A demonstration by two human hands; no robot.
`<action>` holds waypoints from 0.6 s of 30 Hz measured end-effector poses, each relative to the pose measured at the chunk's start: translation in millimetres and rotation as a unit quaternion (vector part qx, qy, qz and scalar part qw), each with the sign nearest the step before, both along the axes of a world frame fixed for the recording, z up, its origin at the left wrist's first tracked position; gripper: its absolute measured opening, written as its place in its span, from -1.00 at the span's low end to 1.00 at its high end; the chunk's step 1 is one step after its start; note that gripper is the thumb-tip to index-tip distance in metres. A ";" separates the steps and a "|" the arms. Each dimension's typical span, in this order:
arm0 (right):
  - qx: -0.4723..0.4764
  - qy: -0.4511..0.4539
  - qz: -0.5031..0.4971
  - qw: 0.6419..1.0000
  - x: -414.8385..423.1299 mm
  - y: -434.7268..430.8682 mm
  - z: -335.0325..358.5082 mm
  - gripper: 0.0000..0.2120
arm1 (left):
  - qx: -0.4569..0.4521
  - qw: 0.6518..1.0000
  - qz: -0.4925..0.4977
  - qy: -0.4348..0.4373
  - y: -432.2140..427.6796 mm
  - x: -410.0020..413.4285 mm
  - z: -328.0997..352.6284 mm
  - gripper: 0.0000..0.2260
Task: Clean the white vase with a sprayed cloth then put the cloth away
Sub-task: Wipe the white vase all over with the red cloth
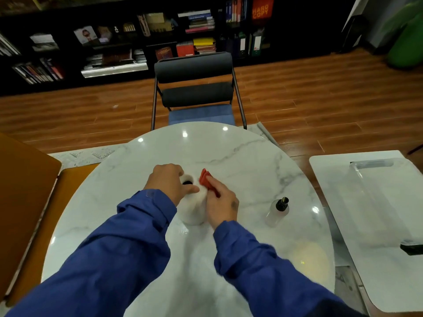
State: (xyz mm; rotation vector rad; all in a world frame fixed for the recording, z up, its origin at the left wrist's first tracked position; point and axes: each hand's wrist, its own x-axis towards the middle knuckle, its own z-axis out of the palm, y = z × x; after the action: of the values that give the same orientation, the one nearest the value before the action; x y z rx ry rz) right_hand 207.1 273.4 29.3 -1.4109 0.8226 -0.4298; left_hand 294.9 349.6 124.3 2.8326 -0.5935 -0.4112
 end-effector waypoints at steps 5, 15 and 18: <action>-0.067 -0.085 -0.019 0.994 -42.5 53.9 -21.4 -0.55 | -0.019 1.000 0.007 -0.002 -1.0 -3.9 3.9 -0.52; -0.134 -0.060 0.009 0.989 -33.9 47.8 -17.6 -0.53 | 0.006 0.999 0.042 0.017 -4.5 -4.2 16.7 -0.58; 0.014 -0.003 -0.044 0.999 -29.7 32.9 -26.1 -0.59 | 0.007 0.998 0.049 0.034 -5.0 -3.5 17.9 -0.59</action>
State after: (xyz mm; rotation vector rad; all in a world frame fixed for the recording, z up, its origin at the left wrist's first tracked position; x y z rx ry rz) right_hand 177.4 306.3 3.2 -1.3503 0.8850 -0.4879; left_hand 291.4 344.6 142.3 2.8335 -0.4388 -0.4927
